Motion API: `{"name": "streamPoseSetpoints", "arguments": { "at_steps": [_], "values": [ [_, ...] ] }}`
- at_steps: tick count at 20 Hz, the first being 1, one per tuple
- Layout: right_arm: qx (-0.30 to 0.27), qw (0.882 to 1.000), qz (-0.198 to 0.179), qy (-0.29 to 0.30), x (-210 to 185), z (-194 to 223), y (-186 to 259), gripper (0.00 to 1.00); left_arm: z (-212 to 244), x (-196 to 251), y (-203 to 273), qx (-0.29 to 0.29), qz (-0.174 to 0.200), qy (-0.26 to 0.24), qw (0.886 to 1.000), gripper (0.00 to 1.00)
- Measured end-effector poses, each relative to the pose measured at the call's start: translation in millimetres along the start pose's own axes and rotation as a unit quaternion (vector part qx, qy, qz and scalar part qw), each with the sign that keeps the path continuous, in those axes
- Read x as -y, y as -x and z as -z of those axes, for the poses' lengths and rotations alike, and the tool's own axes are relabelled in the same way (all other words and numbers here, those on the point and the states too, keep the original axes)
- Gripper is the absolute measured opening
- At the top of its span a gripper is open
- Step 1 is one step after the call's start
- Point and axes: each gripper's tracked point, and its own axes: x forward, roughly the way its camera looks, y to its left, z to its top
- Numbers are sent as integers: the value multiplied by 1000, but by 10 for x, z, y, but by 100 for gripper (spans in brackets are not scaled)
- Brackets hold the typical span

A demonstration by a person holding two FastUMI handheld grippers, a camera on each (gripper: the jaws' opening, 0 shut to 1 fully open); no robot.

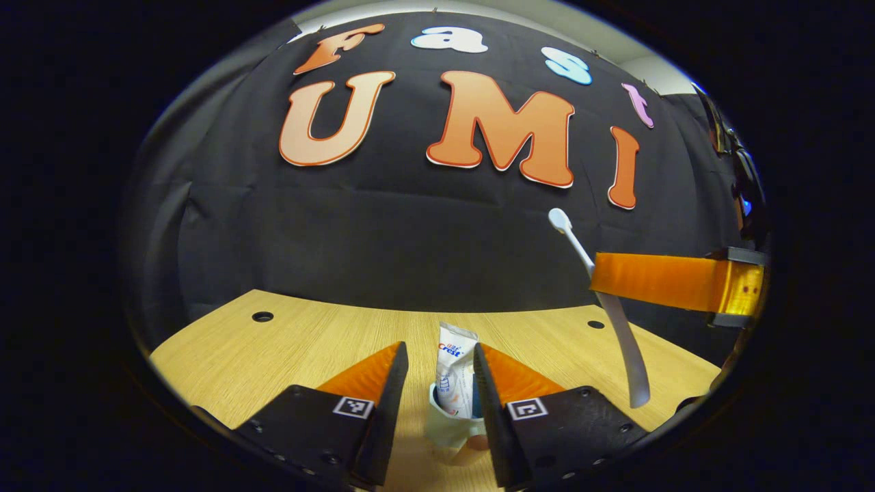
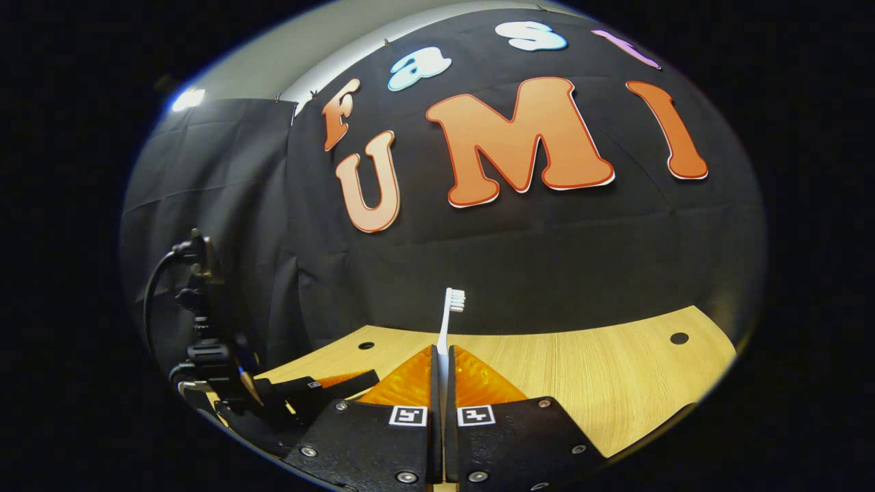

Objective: Put the toothbrush and toothpaste on the desktop into the cup, then pick up the cup and place it on the coaster on the desktop.

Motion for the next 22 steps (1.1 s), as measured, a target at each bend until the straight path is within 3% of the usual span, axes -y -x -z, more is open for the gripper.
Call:
{"name": "streamPoseSetpoints", "arguments": {
  "at_steps": [1, 2, 3, 14, 22],
  "values": [
    [4, 1000, -2, -1, -21, -16, -19, 2, -19, -18, 55, 4, 2, -1, 1000, 62],
    [5, 1000, -6, -7, -57, -33, -38, 2, -22, -55, 151, 5, 0, -5, 1000, 75],
    [9, 1000, -14, -16, -103, -50, -41, 2, -45, -93, 211, 9, -2, -5, 1000, 77],
    [45, 999, -21, -14, -231, -121, -445, 2, -292, -546, 800, 48, -43, -17, 998, 77],
    [43, 999, -10, -16, -130, 264, -896, 2, 43, -839, 833, 18, -66, -4, 998, 77]
  ]
}}
